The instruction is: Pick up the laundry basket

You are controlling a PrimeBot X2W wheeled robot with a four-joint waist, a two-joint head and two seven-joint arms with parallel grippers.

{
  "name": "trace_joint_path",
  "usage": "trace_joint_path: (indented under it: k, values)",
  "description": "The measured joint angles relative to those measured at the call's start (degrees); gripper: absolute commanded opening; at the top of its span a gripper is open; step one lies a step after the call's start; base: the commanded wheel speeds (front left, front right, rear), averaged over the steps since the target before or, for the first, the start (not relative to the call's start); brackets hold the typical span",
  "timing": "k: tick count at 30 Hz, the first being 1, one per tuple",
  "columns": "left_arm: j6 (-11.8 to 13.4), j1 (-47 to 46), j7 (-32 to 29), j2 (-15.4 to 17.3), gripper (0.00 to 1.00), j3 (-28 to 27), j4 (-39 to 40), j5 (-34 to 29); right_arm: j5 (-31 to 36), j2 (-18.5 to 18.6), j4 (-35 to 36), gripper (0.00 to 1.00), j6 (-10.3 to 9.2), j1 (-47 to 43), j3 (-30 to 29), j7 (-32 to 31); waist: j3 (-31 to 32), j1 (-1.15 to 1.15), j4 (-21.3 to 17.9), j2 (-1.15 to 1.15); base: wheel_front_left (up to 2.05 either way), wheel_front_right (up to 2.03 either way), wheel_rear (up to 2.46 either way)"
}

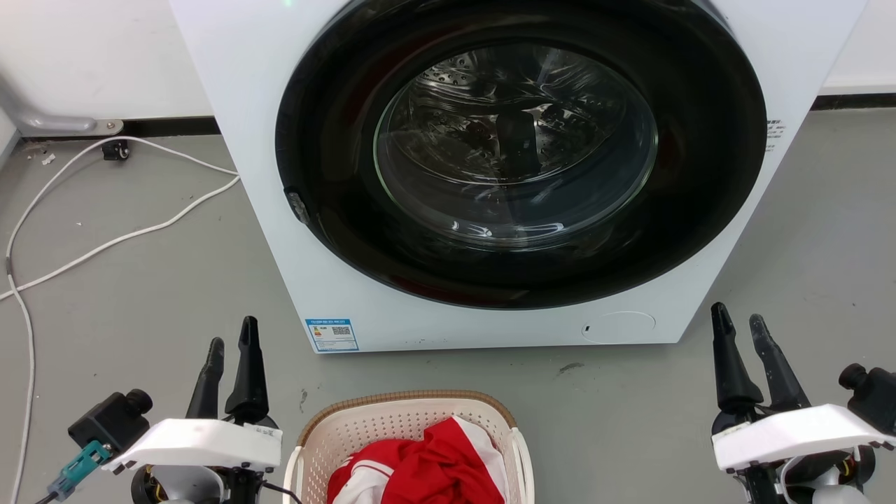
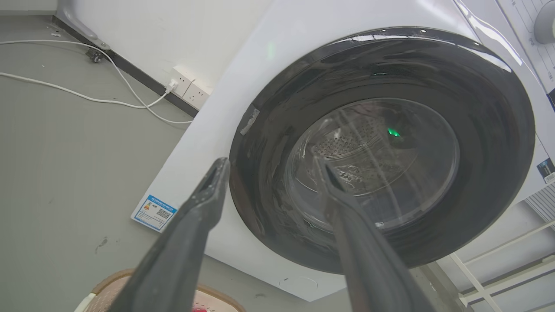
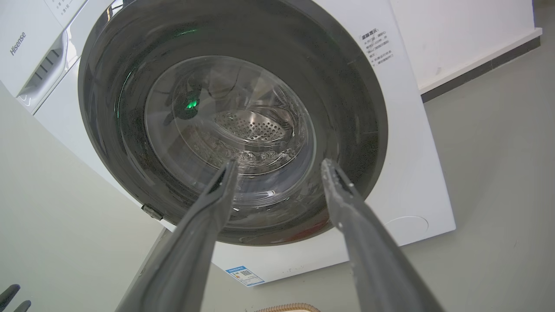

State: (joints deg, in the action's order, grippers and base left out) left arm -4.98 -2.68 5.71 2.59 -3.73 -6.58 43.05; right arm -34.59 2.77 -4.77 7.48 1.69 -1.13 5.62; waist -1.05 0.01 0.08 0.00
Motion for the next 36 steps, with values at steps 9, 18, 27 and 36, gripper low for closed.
trace_joint_path:
  k: [9,18,27,36]
  values:
    - [-0.05,0.31,1.42,0.02,1.00,0.13,0.46,-6.33,7.10,0.00,0.74,1.00,0.00,-0.60,0.48,1.48,-0.25,0.00,-0.11,0.00,0.00,0.00,0.00]
    - [-0.05,0.75,2.76,0.04,1.00,0.22,0.98,-12.32,13.95,0.00,1.78,1.00,0.01,-1.03,0.89,2.91,-0.34,0.00,-0.21,0.00,0.00,0.00,0.00]
    - [-0.05,1.14,4.13,0.07,1.00,0.48,1.16,-17.81,20.01,0.01,2.25,1.00,0.01,-1.59,0.88,4.10,-0.47,-0.01,-0.10,0.00,0.00,0.00,0.00]
    - [-0.03,1.34,5.15,0.11,1.00,0.70,1.25,-22.31,25.24,0.01,3.11,1.00,0.01,-1.75,0.73,5.32,-0.51,-0.01,0.01,0.00,0.00,0.00,0.00]
